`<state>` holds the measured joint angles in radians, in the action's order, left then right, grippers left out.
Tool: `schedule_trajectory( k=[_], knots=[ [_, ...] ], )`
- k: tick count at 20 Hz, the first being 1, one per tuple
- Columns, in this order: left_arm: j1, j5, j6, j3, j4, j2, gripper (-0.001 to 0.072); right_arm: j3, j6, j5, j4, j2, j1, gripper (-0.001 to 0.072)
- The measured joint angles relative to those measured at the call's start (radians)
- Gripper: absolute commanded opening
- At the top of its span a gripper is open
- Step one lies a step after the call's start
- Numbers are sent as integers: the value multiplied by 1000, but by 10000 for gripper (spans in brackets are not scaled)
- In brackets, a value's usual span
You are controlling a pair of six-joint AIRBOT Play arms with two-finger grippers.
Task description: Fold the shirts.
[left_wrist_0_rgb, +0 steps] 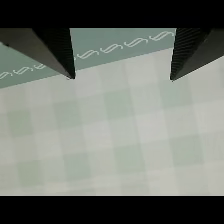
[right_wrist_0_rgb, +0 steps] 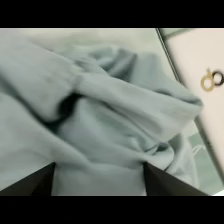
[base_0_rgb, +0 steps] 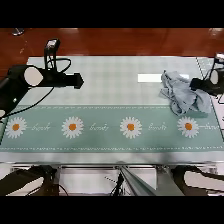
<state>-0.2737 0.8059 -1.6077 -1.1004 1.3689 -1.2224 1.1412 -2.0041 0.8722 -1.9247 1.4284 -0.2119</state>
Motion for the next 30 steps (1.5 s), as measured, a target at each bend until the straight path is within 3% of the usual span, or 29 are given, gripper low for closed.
schedule_trajectory(
  k=[3, 4, 5, 7, 10, 14, 19, 25, 30],
  knots=[
    [0, -11, 0, 0, 0, -22, 703, 0, 114, -4, 204, 66, -92, 592],
    [-2, -12, -5, 0, 0, -31, 702, 0, 152, 1, 267, 86, -109, 367],
    [-4, -8, -10, 1, 0, -39, 702, 0, 184, 11, 325, 100, -121, 25],
    [-5, 22, -14, 2, 22, -49, 703, 10, 269, 44, 436, 116, -137, 36],
    [43, 132, -87, 2, 178, -43, 703, 93, 404, 162, 595, 108, -145, 35],
    [157, 263, -109, 18, 248, 39, 703, 297, 496, 203, 793, -19, -143, 35],
    [146, 210, -101, 144, 68, 237, 703, 560, 544, 150, 875, -252, -67, 34],
    [-53, 105, -93, 285, -155, 380, 702, 753, 590, 134, 887, -441, 96, 34],
    [-120, 14, -89, 311, -194, 401, 702, 779, 602, 296, 868, -488, 290, 34]
  ],
)
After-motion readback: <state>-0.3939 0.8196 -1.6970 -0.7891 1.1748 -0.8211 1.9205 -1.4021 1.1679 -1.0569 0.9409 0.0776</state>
